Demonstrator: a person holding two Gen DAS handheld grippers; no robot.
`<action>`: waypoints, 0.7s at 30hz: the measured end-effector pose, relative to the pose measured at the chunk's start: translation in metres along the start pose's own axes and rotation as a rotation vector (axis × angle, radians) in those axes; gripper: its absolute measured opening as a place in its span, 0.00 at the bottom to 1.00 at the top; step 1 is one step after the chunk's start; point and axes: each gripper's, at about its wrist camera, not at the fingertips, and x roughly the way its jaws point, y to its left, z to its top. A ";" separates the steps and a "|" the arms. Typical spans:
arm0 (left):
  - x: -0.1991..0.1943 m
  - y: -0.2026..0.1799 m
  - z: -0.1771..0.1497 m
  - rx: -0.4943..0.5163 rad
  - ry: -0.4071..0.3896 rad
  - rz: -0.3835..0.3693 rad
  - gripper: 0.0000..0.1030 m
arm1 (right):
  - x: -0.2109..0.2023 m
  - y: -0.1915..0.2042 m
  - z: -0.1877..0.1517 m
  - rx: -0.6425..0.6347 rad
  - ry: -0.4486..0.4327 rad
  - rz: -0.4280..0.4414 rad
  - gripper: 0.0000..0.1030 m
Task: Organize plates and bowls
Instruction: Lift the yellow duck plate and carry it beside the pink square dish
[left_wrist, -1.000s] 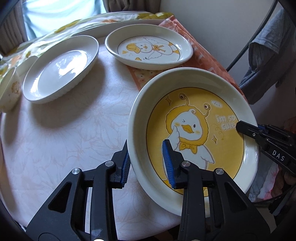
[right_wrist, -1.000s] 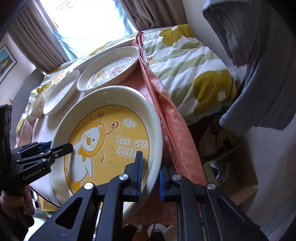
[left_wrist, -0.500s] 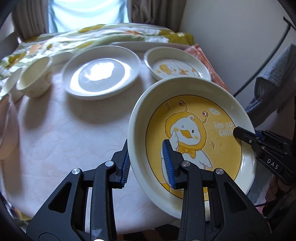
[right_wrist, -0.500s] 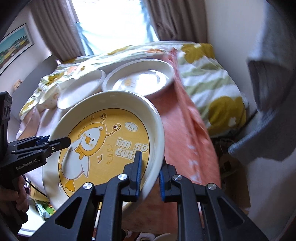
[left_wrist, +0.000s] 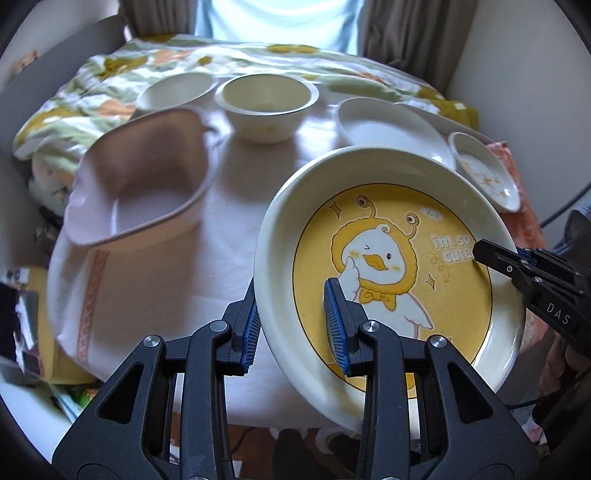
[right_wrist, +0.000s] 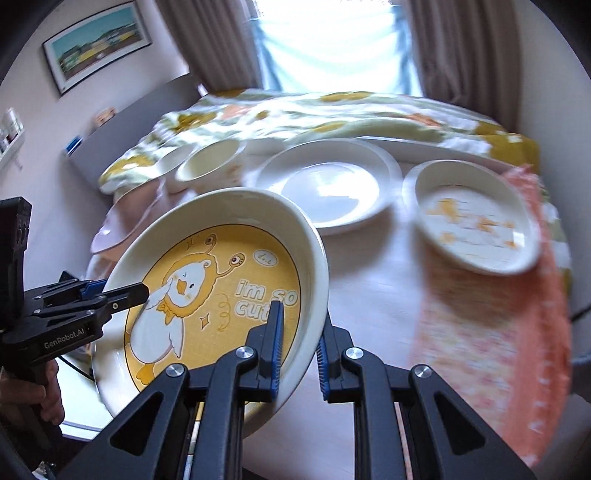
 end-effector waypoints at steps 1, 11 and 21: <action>0.003 0.009 -0.001 -0.009 0.002 0.003 0.29 | 0.007 0.008 0.002 -0.006 0.007 0.006 0.15; 0.031 0.058 -0.002 -0.007 0.002 -0.026 0.29 | 0.061 0.043 0.001 -0.024 0.051 -0.011 0.15; 0.039 0.053 -0.007 0.049 0.015 -0.052 0.29 | 0.064 0.044 -0.006 -0.006 0.065 -0.044 0.15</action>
